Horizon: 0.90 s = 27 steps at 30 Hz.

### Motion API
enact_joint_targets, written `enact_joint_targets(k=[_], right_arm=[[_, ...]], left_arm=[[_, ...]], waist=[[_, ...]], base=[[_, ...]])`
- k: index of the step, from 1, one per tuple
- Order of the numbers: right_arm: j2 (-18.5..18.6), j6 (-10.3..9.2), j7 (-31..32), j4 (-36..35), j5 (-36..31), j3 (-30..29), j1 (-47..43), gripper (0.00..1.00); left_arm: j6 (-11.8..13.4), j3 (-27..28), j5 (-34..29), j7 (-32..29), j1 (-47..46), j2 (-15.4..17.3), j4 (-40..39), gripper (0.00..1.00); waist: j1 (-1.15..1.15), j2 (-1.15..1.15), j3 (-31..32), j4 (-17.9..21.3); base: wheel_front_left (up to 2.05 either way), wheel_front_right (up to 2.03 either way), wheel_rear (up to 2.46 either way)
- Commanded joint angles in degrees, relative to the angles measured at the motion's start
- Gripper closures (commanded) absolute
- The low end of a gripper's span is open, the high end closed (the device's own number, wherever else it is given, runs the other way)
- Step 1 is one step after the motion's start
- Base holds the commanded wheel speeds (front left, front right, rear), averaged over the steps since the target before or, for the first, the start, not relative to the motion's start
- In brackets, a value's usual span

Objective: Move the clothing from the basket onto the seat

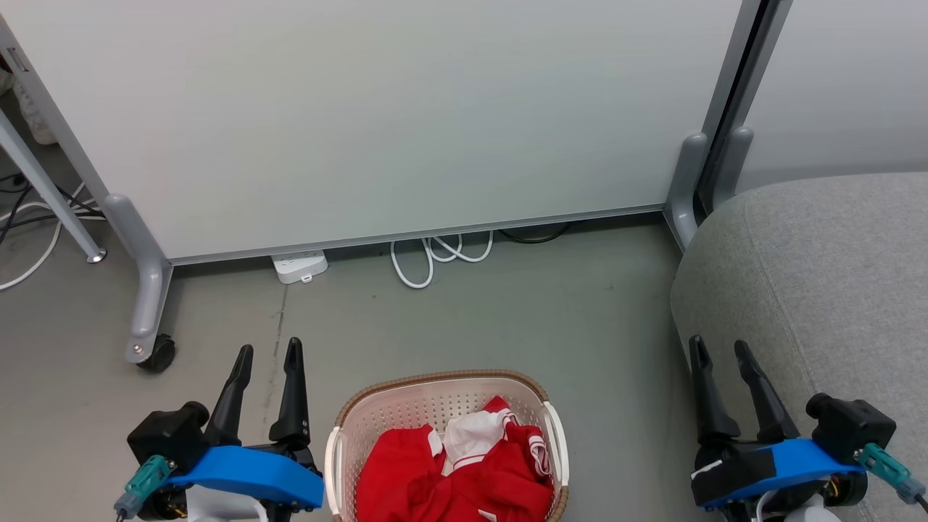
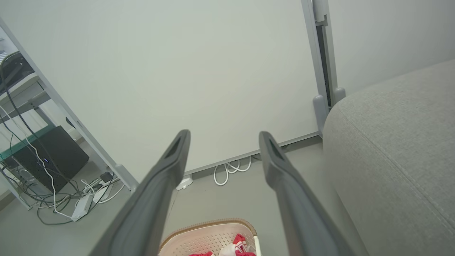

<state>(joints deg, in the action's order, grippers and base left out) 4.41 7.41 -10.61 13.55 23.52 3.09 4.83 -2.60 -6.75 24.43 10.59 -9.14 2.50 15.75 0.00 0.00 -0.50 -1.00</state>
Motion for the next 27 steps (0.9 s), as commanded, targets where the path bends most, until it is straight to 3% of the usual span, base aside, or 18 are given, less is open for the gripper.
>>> enact_joint_targets(k=[1, 27], right_arm=[[0.43, 0.11, -0.51, -0.14, -1.58, 0.14, 1.32, 0.0], [-0.34, 0.12, -3.54, 1.73, -14.53, -0.68, 0.95, 0.0]], left_arm=[[0.38, -0.26, -1.6, 0.54, -0.96, 0.36, -0.15, 0.0], [0.39, -1.94, -11.24, 3.43, -1.41, 0.5, 2.61, 0.0]], waist=[[0.0, 0.0, -0.02, 0.0], [0.0, 0.0, 0.17, -0.13]], base=[[0.0, 0.0, 0.0], [0.0, 0.0, 0.0]])
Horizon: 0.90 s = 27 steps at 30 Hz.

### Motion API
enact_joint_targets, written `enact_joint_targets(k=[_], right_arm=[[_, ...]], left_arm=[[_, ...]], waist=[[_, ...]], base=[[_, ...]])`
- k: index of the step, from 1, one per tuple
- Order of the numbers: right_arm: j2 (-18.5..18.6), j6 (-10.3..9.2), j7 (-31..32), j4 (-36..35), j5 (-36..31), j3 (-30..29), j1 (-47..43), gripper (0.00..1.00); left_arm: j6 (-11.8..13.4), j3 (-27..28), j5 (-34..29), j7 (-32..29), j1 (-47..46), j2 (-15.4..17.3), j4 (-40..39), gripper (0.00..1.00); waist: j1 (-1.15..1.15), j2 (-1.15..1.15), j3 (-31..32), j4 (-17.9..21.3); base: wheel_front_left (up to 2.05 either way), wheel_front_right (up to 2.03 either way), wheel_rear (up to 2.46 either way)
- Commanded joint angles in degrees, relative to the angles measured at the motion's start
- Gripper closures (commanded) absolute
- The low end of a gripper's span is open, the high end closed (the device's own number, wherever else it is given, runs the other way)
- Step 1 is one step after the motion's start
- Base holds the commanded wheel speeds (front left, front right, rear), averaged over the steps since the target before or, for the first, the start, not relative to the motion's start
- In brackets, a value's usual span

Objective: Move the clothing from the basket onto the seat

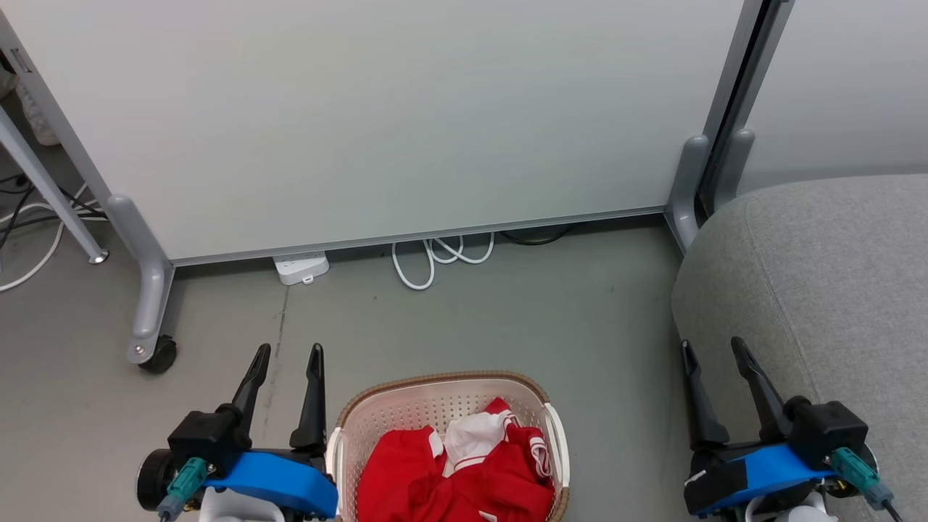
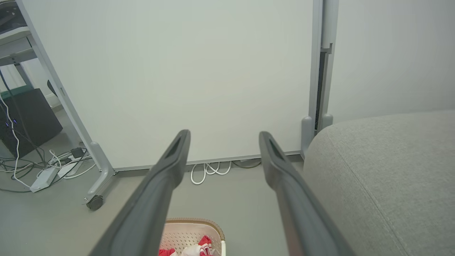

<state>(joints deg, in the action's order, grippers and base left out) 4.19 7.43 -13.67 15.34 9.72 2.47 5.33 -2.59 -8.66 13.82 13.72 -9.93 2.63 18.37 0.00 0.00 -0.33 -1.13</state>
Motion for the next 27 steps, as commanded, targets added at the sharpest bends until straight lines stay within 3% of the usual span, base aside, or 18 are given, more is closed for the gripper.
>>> enact_joint_targets(k=[1, 13, 27], right_arm=[[-0.15, 0.1, -0.46, -0.04, -1.1, -0.09, 0.42, 0.0], [-0.56, 0.06, -1.62, 0.37, -6.14, -0.44, -0.17, 0.0], [-0.92, 0.05, -1.51, 0.74, -5.92, -0.85, -0.09, 0.0]], left_arm=[[0.36, -0.02, -1.1, 0.44, -0.62, 0.36, 0.09, 0.0], [0.2, -0.43, -5.45, 1.6, -0.6, 0.38, 1.39, 0.0], [-0.43, 0.0, -5.02, 1.54, -0.74, 0.38, 2.4, 0.0]], waist=[[0.0, 0.0, 0.04, 0.02], [0.0, 0.0, 0.28, -0.07], [0.0, 0.0, 0.26, -0.09]], base=[[0.0, 0.0, 0.0], [0.0, 0.0, 0.0], [0.0, 0.0, 0.0]])
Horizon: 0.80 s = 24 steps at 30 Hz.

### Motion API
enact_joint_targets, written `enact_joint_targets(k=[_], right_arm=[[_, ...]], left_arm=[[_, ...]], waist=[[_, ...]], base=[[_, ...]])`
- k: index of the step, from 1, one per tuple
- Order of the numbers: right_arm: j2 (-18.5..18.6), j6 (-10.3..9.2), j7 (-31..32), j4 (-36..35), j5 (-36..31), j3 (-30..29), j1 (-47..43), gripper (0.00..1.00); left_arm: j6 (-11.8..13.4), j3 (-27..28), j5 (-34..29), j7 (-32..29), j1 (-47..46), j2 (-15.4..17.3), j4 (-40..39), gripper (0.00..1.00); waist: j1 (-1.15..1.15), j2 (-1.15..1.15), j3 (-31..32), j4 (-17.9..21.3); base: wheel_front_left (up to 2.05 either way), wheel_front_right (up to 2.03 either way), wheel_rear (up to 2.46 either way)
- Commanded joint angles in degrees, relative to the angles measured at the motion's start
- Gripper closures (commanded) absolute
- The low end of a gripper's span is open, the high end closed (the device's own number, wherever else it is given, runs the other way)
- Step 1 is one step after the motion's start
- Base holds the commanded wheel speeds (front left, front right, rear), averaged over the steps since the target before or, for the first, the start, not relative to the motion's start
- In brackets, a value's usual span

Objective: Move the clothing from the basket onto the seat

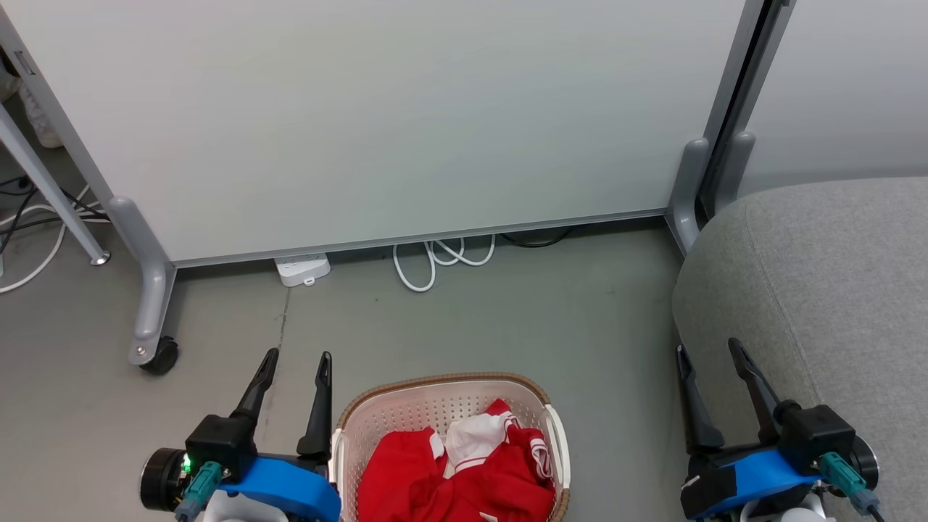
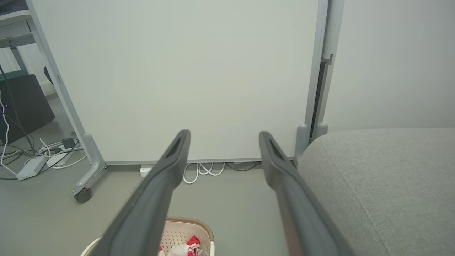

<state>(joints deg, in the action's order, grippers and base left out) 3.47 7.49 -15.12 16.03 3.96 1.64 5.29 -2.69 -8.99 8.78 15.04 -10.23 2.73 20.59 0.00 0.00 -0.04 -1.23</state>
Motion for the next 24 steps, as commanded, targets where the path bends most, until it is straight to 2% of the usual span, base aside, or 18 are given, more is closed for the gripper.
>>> enact_joint_targets(k=[1, 11, 24], right_arm=[[-0.21, 0.0, -0.06, 0.03, -0.2, -0.03, -0.01, 0.0], [-0.03, 0.0, -0.05, -0.63, -0.19, 0.14, 1.58, 0.0], [1.4, 0.0, -0.05, -2.68, 0.62, 0.76, 9.31, 0.0]], left_arm=[[-0.4, 0.32, -0.01, 0.22, -0.5, 0.28, 0.26, 0.0], [-2.2, -1.68, -1.9, 0.21, -4.55, 0.28, 4.06, 0.0], [-4.46, -7.52, -5.69, 0.2, -19.73, 3.12, 19.77, 0.0]], waist=[[0.0, 0.0, -0.08, 0.04], [0.0, 0.0, -2.67, 1.04], [0.0, 0.0, -15.13, 5.86]], base=[[0.0, 0.0, 0.0], [0.0, 0.0, 0.0], [0.0, 0.0, 0.0]])
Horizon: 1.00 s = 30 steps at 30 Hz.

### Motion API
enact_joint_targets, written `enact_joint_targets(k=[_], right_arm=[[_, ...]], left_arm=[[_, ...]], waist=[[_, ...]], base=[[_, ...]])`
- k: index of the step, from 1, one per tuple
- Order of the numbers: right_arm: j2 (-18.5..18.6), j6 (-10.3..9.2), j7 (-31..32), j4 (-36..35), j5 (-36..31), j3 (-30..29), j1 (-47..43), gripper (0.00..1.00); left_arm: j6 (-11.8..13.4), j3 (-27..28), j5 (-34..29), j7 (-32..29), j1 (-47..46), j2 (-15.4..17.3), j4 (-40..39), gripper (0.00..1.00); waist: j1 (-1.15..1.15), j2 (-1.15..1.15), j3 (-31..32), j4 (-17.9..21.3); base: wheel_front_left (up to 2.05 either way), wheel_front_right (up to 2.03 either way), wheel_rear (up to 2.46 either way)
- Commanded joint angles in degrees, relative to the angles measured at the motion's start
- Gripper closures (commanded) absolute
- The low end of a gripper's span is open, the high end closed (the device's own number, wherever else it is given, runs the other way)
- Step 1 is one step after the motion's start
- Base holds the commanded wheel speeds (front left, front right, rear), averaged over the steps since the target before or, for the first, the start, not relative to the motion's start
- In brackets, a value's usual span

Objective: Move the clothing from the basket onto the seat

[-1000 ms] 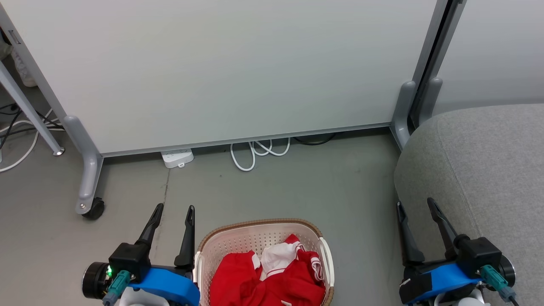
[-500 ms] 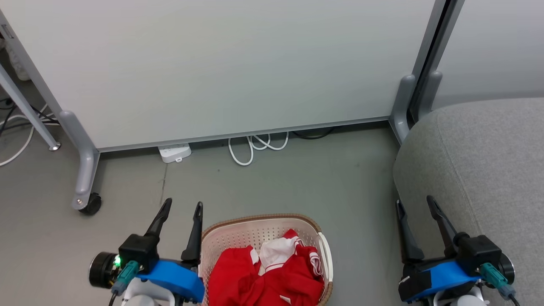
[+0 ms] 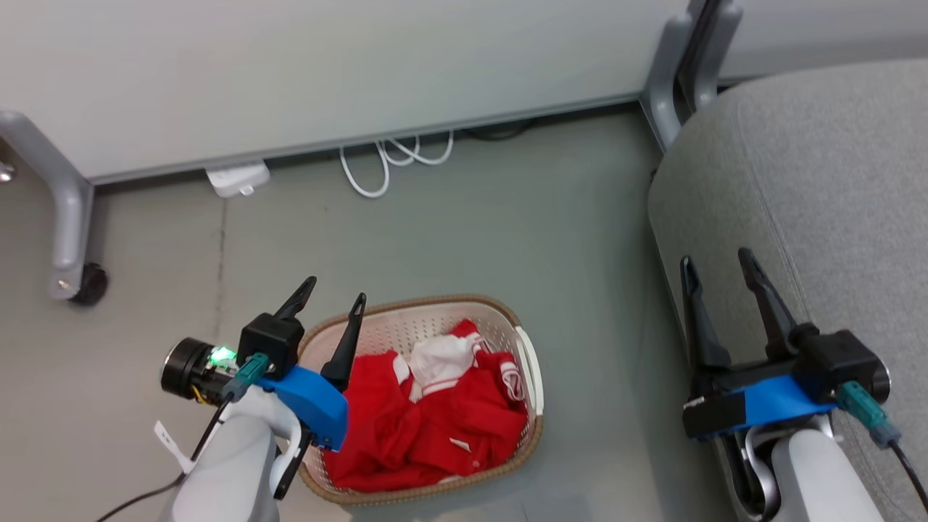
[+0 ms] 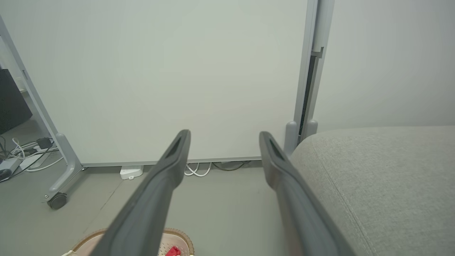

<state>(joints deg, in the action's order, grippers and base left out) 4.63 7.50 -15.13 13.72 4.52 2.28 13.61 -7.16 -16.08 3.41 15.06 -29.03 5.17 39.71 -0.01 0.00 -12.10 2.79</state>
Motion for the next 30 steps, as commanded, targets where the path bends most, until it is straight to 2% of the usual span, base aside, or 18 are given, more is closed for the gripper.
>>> enact_joint_targets(k=[1, 8, 21, 30], right_arm=[[0.24, -0.02, -0.04, -0.49, 0.1, 0.23, 1.71, 0.0], [0.33, -0.02, -0.04, -1.39, 0.56, 0.69, 5.94, 0.0], [-0.73, -0.02, -0.04, -3.37, 1.59, 0.22, 11.67, 0.0], [-1.34, -0.02, -0.04, -4.57, 2.23, -0.28, 14.19, 0.0]], left_arm=[[-0.08, -1.22, -0.7, 0.19, -2.09, 1.01, 2.08, 0.0], [-0.36, -6.76, -0.83, 0.19, -8.18, 2.24, 10.21, 0.0], [-0.32, -19.96, 3.57, -0.88, -17.75, 4.46, 25.92, 0.0], [-0.29, -28.14, 3.97, -6.29, -22.4, 6.63, 31.56, 0.0]], waist=[[0.01, 0.0, -4.12, 2.28], [0.01, 0.0, -10.09, 4.67], [0.01, 0.0, -20.74, 8.68], [0.01, 0.0, -27.6, 10.7]], base=[[0.0, 0.0, 0.0], [0.0, 0.0, 0.0], [0.0, 0.0, 0.0], [0.0, 0.0, 0.0]])
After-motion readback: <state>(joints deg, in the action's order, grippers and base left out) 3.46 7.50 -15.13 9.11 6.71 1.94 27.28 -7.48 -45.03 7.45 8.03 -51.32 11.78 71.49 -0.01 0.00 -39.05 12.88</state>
